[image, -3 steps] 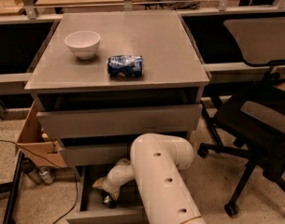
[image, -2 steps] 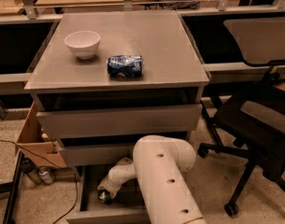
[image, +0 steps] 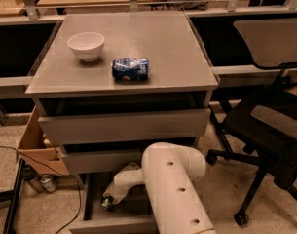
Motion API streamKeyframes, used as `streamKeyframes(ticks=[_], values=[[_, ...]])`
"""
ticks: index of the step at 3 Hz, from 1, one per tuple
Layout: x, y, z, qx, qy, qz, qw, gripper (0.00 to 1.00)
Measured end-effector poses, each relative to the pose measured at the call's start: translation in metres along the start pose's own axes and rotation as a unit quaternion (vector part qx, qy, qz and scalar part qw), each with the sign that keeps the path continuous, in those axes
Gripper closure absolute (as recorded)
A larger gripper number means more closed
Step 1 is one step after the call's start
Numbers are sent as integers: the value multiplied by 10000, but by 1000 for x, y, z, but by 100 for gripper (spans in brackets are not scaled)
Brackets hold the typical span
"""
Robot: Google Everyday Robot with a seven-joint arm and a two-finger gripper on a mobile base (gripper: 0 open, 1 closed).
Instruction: Pick green can from bottom drawer and place on counter
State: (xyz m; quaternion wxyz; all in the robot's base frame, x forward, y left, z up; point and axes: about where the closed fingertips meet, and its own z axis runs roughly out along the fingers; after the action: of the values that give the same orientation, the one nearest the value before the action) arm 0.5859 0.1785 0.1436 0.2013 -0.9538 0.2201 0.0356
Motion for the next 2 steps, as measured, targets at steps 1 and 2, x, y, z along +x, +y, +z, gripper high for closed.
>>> streamKeyframes(ticks=[1,2], values=[[-1,-2,-5,0,1,0,10000,100],[2,2,-25,80,134,15,9999,100]])
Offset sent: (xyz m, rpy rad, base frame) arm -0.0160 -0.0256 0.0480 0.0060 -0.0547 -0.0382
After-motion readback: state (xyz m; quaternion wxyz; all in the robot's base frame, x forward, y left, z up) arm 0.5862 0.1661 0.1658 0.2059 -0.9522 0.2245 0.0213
